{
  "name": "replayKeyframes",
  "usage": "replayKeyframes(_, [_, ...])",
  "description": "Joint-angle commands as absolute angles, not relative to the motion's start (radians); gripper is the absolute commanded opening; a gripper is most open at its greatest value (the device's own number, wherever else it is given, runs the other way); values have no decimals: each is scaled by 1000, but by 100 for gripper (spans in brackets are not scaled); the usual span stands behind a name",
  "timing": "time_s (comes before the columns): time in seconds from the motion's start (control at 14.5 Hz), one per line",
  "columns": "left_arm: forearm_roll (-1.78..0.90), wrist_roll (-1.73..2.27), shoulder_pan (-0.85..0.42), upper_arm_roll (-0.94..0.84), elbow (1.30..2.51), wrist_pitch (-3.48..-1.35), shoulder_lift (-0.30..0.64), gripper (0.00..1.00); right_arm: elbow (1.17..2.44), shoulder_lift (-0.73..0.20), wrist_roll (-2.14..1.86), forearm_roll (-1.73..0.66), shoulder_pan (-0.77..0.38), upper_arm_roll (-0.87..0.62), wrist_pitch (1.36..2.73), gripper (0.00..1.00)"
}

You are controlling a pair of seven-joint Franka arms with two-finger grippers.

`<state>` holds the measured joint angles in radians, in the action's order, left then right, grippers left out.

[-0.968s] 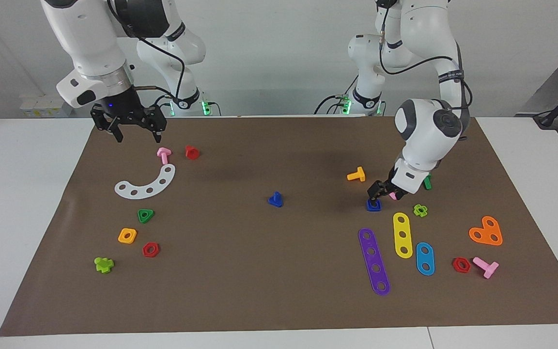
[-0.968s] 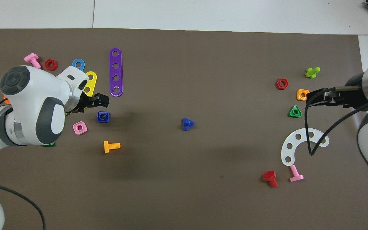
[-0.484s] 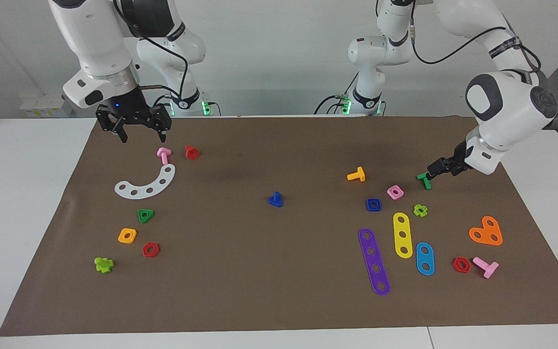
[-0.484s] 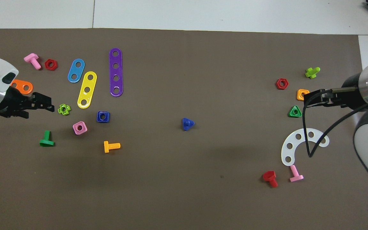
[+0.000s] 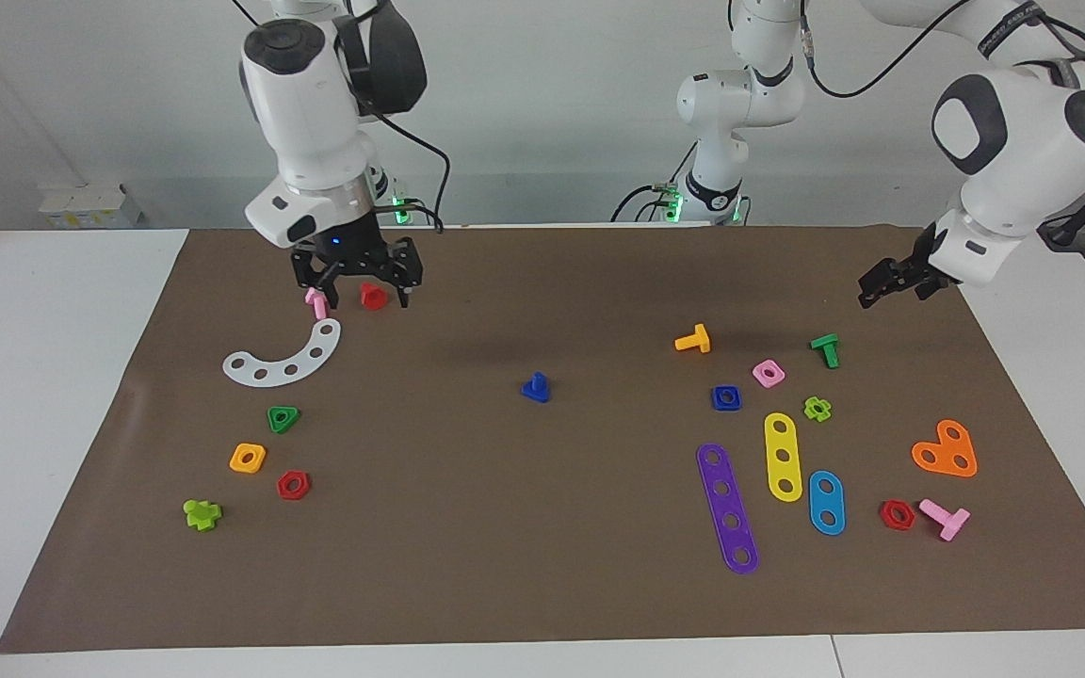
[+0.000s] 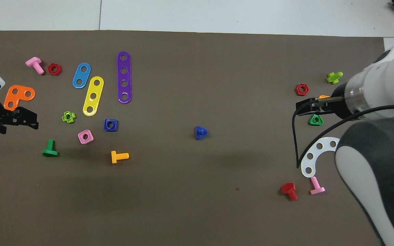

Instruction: Unscrew and place screws in storage area

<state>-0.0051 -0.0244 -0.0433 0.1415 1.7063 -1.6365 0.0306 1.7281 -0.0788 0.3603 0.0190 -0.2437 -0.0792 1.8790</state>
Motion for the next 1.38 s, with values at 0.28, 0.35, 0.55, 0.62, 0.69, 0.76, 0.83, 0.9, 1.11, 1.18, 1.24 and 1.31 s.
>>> replayKeyframes(0.28, [18, -25, -64, 126, 1712, -1614, -84, 100, 1765, -293, 613, 44, -417, -77, 2159, 100])
replayKeyframes(0.35, [18, -25, -64, 126, 1715, -1614, -93, 100, 1804, -308, 642, 44, -442, -77, 2236, 100])
replayKeyframes(0.55, [18, -26, -63, 126, 1732, -1617, -101, 100, 1850, -351, 666, 51, -500, -74, 2316, 99])
replayKeyframes(0.62, [18, -26, -64, 126, 1729, -1623, -100, 100, 1848, -366, 690, 72, -511, -72, 2327, 99])
replayKeyframes(0.69, [18, -26, -66, 126, 1726, -1629, -100, 100, 1848, -373, 702, 107, -509, -75, 2342, 99])
replayKeyframes(0.76, [18, -26, -66, 126, 1723, -1634, -97, 100, 1848, -383, 707, 118, -514, -75, 2350, 97])
replayKeyframes(0.83, [20, -26, -72, 126, 1717, -1635, -94, 100, 1848, -394, 712, 121, -521, -75, 2356, 92])
replayKeyframes(0.9, [20, -25, -80, 126, 1713, -1641, -92, 100, 1848, -405, 715, 126, -532, -74, 2370, 92])
replayKeyframes(1.11, [21, -21, -78, 127, 1697, -1693, -86, 100, 1848, -410, 715, 138, -534, -75, 2372, 89])
replayKeyframes(1.18, [20, -21, -75, 127, 1674, -1694, -80, 100, 1848, -410, 715, 140, -534, -74, 2368, 87])
replayKeyframes(1.24, [18, -23, -68, 129, 1654, -1684, -77, 100, 1848, -410, 715, 146, -534, -75, 2367, 83])
replayKeyframes(1.31, [15, -23, -67, 132, 1620, -1668, -65, 100, 1848, -410, 715, 149, -534, -75, 2367, 79])
